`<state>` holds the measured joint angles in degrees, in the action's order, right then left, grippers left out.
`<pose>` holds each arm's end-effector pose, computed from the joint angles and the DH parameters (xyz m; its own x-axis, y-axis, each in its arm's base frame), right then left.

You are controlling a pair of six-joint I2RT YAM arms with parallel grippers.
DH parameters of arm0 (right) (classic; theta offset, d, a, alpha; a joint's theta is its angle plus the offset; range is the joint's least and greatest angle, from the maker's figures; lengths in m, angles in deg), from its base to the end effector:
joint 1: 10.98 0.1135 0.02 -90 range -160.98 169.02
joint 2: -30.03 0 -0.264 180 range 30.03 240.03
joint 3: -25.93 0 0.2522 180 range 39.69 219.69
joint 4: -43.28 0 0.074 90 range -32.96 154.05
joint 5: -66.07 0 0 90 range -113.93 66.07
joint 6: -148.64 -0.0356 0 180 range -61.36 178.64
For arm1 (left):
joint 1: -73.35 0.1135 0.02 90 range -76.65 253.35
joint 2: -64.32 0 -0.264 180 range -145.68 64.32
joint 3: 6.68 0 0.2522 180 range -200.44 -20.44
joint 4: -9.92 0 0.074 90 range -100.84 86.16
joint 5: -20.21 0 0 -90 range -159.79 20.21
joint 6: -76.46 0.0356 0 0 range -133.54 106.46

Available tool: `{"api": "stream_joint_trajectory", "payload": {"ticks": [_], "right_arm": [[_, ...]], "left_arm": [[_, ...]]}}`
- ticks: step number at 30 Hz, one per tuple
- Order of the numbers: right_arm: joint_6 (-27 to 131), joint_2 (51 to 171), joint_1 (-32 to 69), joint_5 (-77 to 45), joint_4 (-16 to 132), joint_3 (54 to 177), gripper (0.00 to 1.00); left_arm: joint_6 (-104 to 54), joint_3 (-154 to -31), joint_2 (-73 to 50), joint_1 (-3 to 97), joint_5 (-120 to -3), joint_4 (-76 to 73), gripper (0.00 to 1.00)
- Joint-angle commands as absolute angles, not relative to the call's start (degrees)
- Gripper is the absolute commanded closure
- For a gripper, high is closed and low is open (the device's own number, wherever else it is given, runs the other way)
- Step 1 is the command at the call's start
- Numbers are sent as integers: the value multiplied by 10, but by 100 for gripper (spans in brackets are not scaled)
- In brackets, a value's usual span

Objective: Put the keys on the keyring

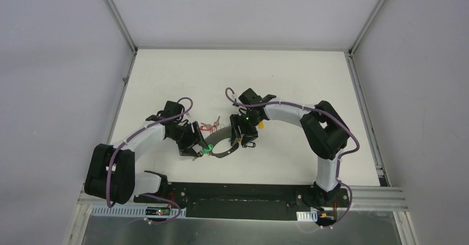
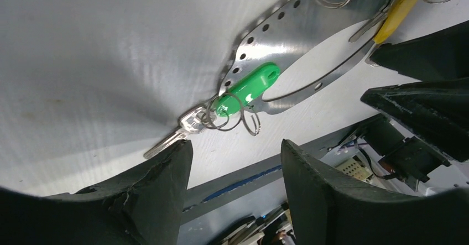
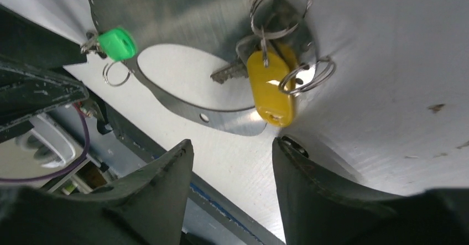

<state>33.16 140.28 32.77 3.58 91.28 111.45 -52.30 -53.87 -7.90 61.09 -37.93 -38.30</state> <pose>0.2572 0.2690 0.1549 -0.9292 -0.3613 -0.0782 -0.3463 0.7768 0.5259 0.1894 -0.0604 0.1584 -0.9356 -0.3408 0.0917 -0.3293 0.7493 -0.5746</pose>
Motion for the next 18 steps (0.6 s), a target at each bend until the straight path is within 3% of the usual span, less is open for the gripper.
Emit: {"api": "stream_joint_trajectory", "payload": {"ticks": [1,9,18], "right_arm": [[329,1405,335,52,911,1071,45],[294,1387,358,106,875,1021,65],[299,1350,400,36,913,1057,53]], "left_arm": [[-517,-580,-104,585,-398,-351,40],[-510,-634,-158,572,-423,-342,46],[-509,-637,-77,567,-467,-382,48]]}}
